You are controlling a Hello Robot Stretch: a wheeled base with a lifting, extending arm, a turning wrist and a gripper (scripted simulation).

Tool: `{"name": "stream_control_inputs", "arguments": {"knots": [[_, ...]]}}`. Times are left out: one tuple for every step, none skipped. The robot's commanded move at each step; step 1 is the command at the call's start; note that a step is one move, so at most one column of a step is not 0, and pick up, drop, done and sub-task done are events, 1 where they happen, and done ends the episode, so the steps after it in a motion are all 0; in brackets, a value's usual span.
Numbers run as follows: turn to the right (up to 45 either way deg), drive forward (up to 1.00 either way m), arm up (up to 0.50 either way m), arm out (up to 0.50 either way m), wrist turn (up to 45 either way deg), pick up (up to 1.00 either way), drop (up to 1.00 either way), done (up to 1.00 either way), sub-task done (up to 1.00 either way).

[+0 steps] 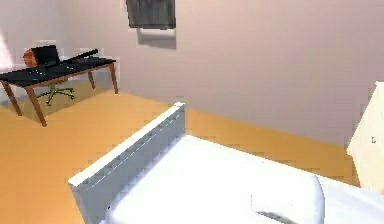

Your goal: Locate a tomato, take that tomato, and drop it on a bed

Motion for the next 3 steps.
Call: {"name": "stream_control_inputs", "arguments": {"knots": [[45.0,0.0,0.0,0.0,0.0,0.0,0.0,0.0,0.0],[15.0,0.0,0.0,0.0,0.0,0.0,0.0,0.0,0.0],[-45.0,0.0,0.0,0.0,0.0,0.0,0.0,0.0,0.0]]}}
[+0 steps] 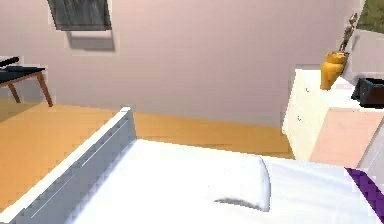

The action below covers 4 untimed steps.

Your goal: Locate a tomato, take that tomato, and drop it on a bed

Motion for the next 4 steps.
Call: {"name": "stream_control_inputs", "arguments": {"knots": [[-3.0,0.0,0.0,0.0,0.0,0.0,0.0,0.0,0.0],[45.0,0.0,0.0,0.0,0.0,0.0,0.0,0.0,0.0],[-45.0,0.0,0.0,0.0,0.0,0.0,0.0,0.0,0.0],[-6.0,0.0,0.0,0.0,0.0,0.0,0.0,0.0,0.0]]}}
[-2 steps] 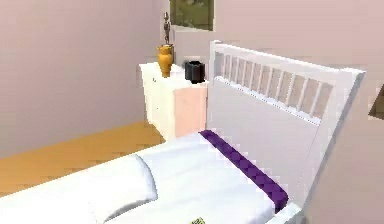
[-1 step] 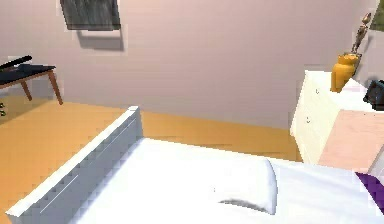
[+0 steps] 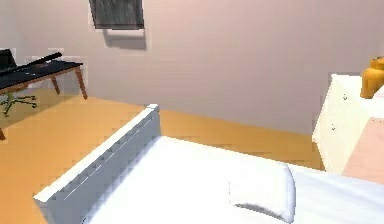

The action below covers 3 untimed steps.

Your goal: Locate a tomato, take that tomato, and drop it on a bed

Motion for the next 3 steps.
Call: {"name": "stream_control_inputs", "arguments": {"knots": [[18.0,0.0,0.0,0.0,0.0,0.0,0.0,0.0,0.0],[0.0,0.1,0.0,0.0,0.0,0.0,0.0,0.0,0.0],[18.0,0.0,0.0,0.0,0.0,0.0,0.0,0.0,0.0]]}}
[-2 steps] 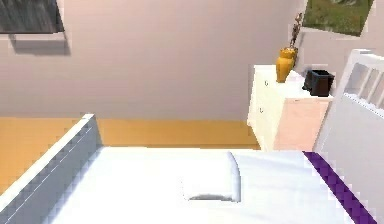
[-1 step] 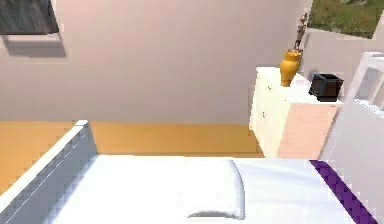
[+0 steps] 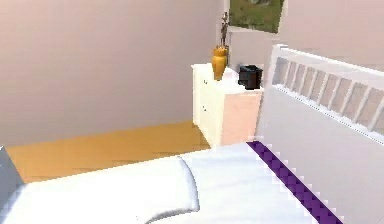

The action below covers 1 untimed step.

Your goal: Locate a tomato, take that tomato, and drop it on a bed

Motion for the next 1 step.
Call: {"name": "stream_control_inputs", "arguments": {"knots": [[-21.0,0.0,0.0,0.0,0.0,0.0,0.0,0.0,0.0]]}}
